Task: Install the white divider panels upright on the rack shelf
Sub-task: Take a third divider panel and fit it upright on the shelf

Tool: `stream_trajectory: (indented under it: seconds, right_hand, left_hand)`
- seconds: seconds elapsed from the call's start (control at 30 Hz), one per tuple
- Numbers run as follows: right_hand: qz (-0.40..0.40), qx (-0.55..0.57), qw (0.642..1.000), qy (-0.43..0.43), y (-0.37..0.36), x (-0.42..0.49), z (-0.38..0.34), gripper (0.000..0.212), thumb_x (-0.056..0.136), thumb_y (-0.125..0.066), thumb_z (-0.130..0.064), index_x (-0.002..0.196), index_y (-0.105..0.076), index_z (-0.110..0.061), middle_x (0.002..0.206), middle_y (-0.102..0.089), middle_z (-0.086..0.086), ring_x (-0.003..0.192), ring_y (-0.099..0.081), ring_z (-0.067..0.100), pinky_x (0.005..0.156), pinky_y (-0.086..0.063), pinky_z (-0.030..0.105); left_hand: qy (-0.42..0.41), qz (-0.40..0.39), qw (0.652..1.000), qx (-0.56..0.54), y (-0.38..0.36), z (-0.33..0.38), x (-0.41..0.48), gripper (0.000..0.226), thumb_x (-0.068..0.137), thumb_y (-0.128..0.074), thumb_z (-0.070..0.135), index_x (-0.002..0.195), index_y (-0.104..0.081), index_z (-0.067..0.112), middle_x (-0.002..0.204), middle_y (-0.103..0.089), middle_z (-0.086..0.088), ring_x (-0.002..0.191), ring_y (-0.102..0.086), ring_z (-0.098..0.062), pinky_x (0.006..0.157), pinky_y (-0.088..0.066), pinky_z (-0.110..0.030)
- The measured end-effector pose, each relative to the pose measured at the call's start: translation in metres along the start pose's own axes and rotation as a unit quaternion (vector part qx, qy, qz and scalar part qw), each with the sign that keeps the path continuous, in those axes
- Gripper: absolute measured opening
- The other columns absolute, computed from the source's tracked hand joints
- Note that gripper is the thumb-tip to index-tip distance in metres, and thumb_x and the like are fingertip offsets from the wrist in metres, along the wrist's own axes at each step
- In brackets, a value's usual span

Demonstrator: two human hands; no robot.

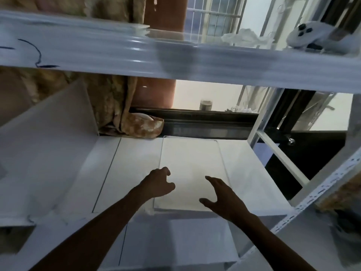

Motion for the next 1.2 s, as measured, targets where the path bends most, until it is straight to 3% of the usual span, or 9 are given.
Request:
stream_trajectory:
  seconds: [0.13,0.27,0.4,0.53,0.67,0.83,0.97,1.1,1.2]
  right_hand:
    - [-0.023,0.009,1.0,-0.01,-0.027,0.002,0.019,0.083,0.082,-0.067,-0.052,0.15,-0.028,-0.025,0.155,-0.033,-0.004,0.14,-0.035,0.013,0.11,-0.037,0.03]
    - [-0.04,0.0,0.999,-0.035,-0.047,0.0,0.037,0.09,0.079,-0.067,-0.059,0.151,-0.023,-0.029,0.16,-0.024,0.001,0.148,-0.02,0.018,0.116,-0.031,0.039]
    - [-0.095,-0.061,0.989,-0.093,-0.06,-0.001,0.053,0.104,0.075,-0.062,-0.069,0.155,-0.007,-0.032,0.165,0.0,0.002,0.15,0.006,0.034,0.118,-0.011,0.058]
    - [-0.142,-0.15,0.976,-0.073,-0.074,-0.006,0.059,0.107,0.079,-0.056,-0.071,0.154,0.01,-0.032,0.163,0.019,0.009,0.147,0.017,0.042,0.116,0.001,0.061]
    - [-0.137,-0.168,0.974,-0.059,-0.072,-0.005,0.063,0.099,0.086,-0.059,-0.056,0.153,0.01,-0.033,0.163,0.016,0.007,0.148,0.013,0.041,0.118,-0.003,0.058]
    - [-0.126,-0.121,0.982,-0.076,-0.064,-0.004,0.063,0.081,0.093,-0.058,-0.028,0.154,-0.005,-0.032,0.165,0.006,0.005,0.149,0.009,0.041,0.118,-0.005,0.058]
    - [-0.132,-0.112,0.981,-0.086,-0.062,-0.007,0.068,0.082,0.093,-0.055,-0.01,0.154,-0.005,-0.035,0.165,0.005,0.004,0.149,0.007,0.042,0.118,-0.007,0.058]
    - [-0.128,-0.1,0.983,-0.083,-0.057,-0.01,0.065,0.086,0.091,-0.056,-0.007,0.154,-0.005,-0.037,0.165,0.002,0.003,0.149,0.003,0.04,0.118,-0.011,0.056]
    - [-0.128,-0.086,0.985,-0.075,-0.052,-0.009,0.055,0.087,0.091,-0.059,-0.009,0.154,-0.006,-0.037,0.165,-0.002,0.003,0.15,-0.003,0.038,0.118,-0.017,0.055]
  left_hand:
    - [0.023,-0.011,1.0,0.018,-0.021,-0.015,0.005,0.059,0.085,-0.061,0.036,0.138,-0.042,0.018,0.142,-0.044,-0.011,0.122,-0.052,-0.027,0.099,-0.046,-0.034]
    - [0.04,-0.003,0.999,0.014,-0.032,-0.026,0.012,0.065,0.086,-0.061,0.034,0.142,-0.036,0.016,0.144,-0.038,-0.012,0.124,-0.05,-0.028,0.099,-0.045,-0.033]
    - [0.069,-0.021,0.997,0.002,-0.044,-0.034,0.021,0.069,0.086,-0.061,0.034,0.145,-0.031,0.015,0.143,-0.041,-0.015,0.124,-0.049,-0.03,0.098,-0.044,-0.033]
    - [0.081,-0.007,0.997,0.014,-0.052,-0.034,0.027,0.067,0.088,-0.055,0.033,0.146,-0.028,0.014,0.135,-0.051,-0.018,0.12,-0.052,-0.035,0.101,-0.046,-0.04]
    - [0.135,0.044,0.989,-0.051,-0.048,-0.038,0.033,0.062,0.092,-0.053,0.026,0.146,-0.026,0.011,0.137,-0.048,-0.02,0.12,-0.052,-0.036,0.099,-0.047,-0.039]
    - [0.204,0.07,0.957,-0.193,-0.052,-0.047,0.04,0.057,0.095,-0.043,0.016,0.148,-0.024,0.005,0.145,-0.042,-0.022,0.124,-0.049,-0.037,0.093,-0.043,-0.034]
    - [0.257,0.059,0.932,-0.249,-0.063,-0.057,0.035,0.052,0.09,-0.045,0.02,0.136,-0.039,-0.002,0.132,-0.053,-0.026,0.113,-0.056,-0.04,0.093,-0.05,-0.043]
    - [0.237,0.086,0.936,-0.247,-0.059,-0.049,0.028,0.044,0.093,-0.047,0.024,0.124,-0.053,-0.006,0.123,-0.058,-0.026,0.101,-0.058,-0.037,0.083,-0.048,-0.035]
    - [0.203,0.122,0.943,-0.234,-0.046,-0.028,0.024,0.05,0.092,-0.051,0.025,0.131,-0.042,-0.005,0.131,-0.051,-0.023,0.111,-0.055,-0.038,0.094,-0.05,-0.041]
Point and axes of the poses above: each hand's wrist, its own x-axis towards the middle knuckle, its own y-axis out of the back of the hand, z = x × y, the point moved 7 cm from there along x, towards the middle knuckle
